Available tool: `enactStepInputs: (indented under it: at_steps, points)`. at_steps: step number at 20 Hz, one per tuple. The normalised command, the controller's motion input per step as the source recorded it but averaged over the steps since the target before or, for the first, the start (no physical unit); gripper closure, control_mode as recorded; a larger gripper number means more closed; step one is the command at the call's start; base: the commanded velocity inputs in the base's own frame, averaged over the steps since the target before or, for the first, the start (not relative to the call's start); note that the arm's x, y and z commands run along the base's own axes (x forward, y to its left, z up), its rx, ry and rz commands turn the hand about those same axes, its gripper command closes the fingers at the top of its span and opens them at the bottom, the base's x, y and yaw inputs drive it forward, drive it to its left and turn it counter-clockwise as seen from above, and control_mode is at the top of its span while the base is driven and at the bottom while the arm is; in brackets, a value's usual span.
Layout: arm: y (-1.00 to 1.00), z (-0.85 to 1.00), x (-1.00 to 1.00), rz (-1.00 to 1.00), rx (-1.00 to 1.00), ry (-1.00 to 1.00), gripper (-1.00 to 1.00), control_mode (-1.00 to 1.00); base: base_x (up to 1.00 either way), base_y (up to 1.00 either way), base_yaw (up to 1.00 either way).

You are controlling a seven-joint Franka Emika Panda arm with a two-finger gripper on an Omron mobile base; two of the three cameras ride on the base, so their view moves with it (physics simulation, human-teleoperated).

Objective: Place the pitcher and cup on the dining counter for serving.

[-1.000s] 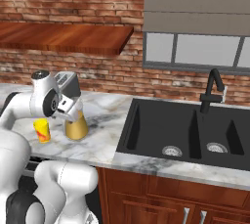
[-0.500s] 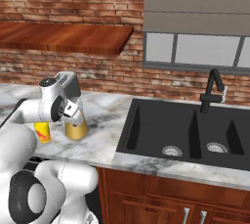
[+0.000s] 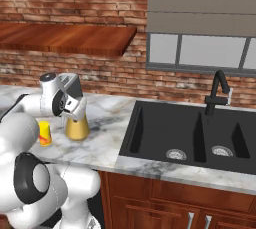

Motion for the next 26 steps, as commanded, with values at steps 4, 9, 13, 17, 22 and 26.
enactStepInputs:
  at_steps: [4, 9, 13, 17, 22, 26]
  points:
    - [-0.01, -0.36, -0.01, 0.0, 0.0, 0.0, -1.0, -1.0, 0.0, 0.0, 0.0]
    - [-0.01, -0.36, -0.01, -0.01, 0.0, 0.0, 1.0, -1.0, 0.0, 0.0, 0.0]
    - [-0.04, -0.04, 0.0, 0.0, 0.0, -0.01, 1.0, -1.0, 0.0, 0.0, 0.0]
    - [-0.17, -0.03, -0.04, 0.0, 0.0, 0.0, 1.0, -1.0, 0.0, 0.0, 0.0]
    - [-0.4, 0.0, -0.3, 0.0, 0.0, -0.03, 1.0, -1.0, 0.0, 0.0, 0.0]
    - [-0.26, 0.18, -0.4, 0.0, 0.0, -0.12, 1.0, -1.0, 0.0, 0.0, 0.0]
